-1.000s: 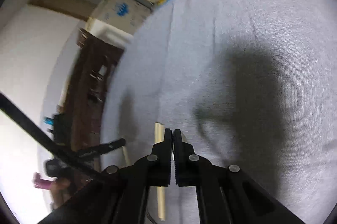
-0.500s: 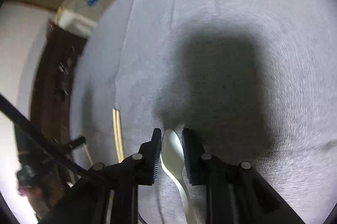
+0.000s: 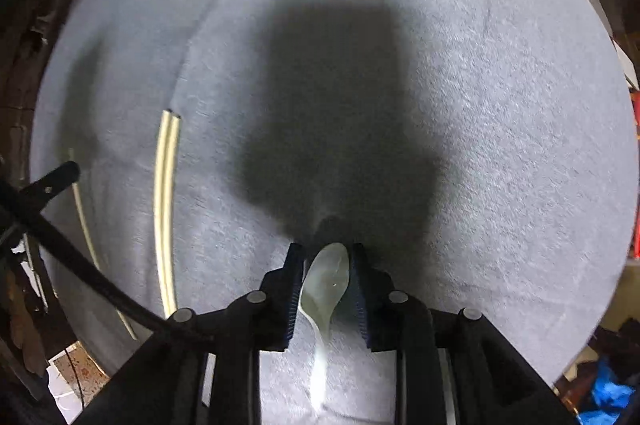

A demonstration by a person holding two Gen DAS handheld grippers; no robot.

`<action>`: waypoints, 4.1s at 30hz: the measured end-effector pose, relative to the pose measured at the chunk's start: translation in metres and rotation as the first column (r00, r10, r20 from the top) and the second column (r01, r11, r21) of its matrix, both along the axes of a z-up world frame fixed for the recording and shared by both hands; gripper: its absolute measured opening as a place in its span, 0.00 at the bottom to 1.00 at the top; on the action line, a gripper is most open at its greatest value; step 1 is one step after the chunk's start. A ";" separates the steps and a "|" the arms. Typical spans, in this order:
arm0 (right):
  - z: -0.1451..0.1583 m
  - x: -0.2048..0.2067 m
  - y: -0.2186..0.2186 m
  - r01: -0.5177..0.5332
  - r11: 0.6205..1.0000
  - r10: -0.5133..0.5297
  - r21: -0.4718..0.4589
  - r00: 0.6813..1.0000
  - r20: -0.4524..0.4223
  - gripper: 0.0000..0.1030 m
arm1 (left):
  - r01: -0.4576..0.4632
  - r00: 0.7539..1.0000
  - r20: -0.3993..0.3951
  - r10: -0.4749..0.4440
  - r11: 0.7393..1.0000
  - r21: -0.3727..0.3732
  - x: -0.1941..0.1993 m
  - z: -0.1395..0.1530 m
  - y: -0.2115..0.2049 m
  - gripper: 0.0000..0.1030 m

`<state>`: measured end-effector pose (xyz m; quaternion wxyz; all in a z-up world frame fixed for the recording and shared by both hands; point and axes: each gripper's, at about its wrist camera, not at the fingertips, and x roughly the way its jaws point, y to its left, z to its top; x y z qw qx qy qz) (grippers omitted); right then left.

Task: Organize utensils

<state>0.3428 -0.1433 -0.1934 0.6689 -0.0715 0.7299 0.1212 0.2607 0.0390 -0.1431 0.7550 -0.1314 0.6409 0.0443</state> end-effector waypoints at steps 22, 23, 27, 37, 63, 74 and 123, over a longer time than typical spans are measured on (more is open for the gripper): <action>-0.002 -0.016 0.018 -0.055 0.998 0.056 -0.019 0.998 0.036 0.24 | 0.004 0.998 -0.061 -0.006 1.000 -0.029 0.014 -0.007 -0.004 0.05; 0.001 -0.017 0.016 -0.048 0.999 0.047 0.005 0.998 0.050 0.24 | 0.004 0.998 -0.059 -0.006 0.999 -0.033 0.014 -0.007 -0.004 0.05; 0.012 -0.027 0.007 -0.031 0.997 0.024 0.075 0.996 0.084 0.24 | 0.013 0.999 -0.044 -0.014 0.999 -0.038 0.014 0.001 -0.006 0.05; 0.045 -0.039 -0.022 0.021 0.978 -0.059 0.206 0.982 0.180 0.24 | 0.023 0.999 0.028 -0.021 0.999 -0.049 0.002 0.037 -0.008 0.04; 0.183 -0.104 -0.068 0.024 0.917 -0.234 0.398 0.841 0.488 0.24 | -0.022 0.927 0.373 0.031 0.999 -0.028 -0.068 0.175 0.006 0.04; 0.222 -0.149 -0.081 0.003 0.892 -0.294 0.453 0.763 0.575 0.24 | -0.058 0.881 0.471 0.049 0.998 0.004 -0.112 0.213 0.008 0.04; 0.271 -0.313 -0.058 -0.219 0.817 -0.311 0.533 0.611 0.728 0.24 | -0.016 0.649 0.761 -0.026 0.999 0.047 -0.274 0.292 -0.052 0.04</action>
